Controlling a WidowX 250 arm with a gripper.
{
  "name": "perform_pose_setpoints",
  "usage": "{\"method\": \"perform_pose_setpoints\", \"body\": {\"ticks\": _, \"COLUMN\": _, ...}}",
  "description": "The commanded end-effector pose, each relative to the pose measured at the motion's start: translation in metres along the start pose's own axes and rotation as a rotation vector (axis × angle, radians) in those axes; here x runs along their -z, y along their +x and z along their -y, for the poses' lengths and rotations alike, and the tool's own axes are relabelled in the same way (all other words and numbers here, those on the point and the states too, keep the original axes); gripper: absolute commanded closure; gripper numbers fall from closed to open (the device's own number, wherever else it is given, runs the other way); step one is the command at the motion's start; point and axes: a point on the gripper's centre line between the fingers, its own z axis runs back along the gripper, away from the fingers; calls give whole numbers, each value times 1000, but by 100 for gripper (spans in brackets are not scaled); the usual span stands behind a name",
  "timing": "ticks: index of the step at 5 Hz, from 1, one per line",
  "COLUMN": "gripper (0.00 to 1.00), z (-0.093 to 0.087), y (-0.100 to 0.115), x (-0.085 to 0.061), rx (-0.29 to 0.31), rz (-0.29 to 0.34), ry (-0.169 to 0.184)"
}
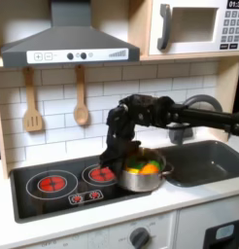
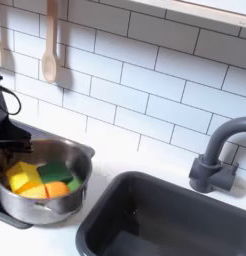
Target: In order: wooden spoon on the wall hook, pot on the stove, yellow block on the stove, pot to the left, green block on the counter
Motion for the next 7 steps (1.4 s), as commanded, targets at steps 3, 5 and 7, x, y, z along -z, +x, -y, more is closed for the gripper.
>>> {"method": "perform_pose_setpoints", "body": {"ticks": 3, "gripper": 0, "z": 46, "y": 0, "x": -36, "rx": 145, "rz": 24, "ry": 5}}
{"method": "perform_pose_setpoints", "body": {"ticks": 5, "gripper": 0, "z": 64, "y": 3, "x": -4, "rx": 176, "rz": -9, "ry": -16}}
{"method": "perform_pose_setpoints", "body": {"ticks": 7, "gripper": 0, "z": 51, "y": -3, "x": 31, "rx": 107, "rz": -69, "ry": 17}}
